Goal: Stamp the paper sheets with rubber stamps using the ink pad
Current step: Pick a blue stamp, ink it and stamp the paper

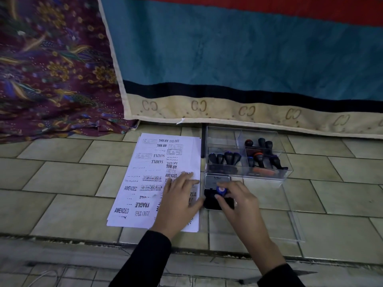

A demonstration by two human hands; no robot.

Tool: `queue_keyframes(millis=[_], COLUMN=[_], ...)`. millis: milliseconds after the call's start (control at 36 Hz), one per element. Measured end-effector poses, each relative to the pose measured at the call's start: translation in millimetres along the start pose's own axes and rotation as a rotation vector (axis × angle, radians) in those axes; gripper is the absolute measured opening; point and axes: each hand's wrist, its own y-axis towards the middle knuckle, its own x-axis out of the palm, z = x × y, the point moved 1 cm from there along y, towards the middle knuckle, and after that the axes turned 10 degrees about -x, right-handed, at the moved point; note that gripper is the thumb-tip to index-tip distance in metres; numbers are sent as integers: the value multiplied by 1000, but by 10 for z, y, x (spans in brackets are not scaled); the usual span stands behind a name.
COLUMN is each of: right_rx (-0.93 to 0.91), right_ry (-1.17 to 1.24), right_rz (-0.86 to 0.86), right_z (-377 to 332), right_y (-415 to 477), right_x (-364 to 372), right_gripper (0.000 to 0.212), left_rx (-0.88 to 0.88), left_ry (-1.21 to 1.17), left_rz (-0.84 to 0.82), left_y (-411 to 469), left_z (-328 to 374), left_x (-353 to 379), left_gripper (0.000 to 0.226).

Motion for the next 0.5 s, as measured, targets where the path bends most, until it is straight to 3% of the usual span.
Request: queue_keyframes(millis=[333,500], right_rx=[4,56], right_ry=[36,114], right_rz=[-11,55], right_z=[12,-13], right_y=[-34,164], right_x=[5,-33], right_gripper=[29,21], left_rx=[-22,-129], left_ry=[41,-334], left_rz=[0,86], left_y=[-25,26], left_z=[34,-13], left_x=[22,-104], left_gripper=[58,35])
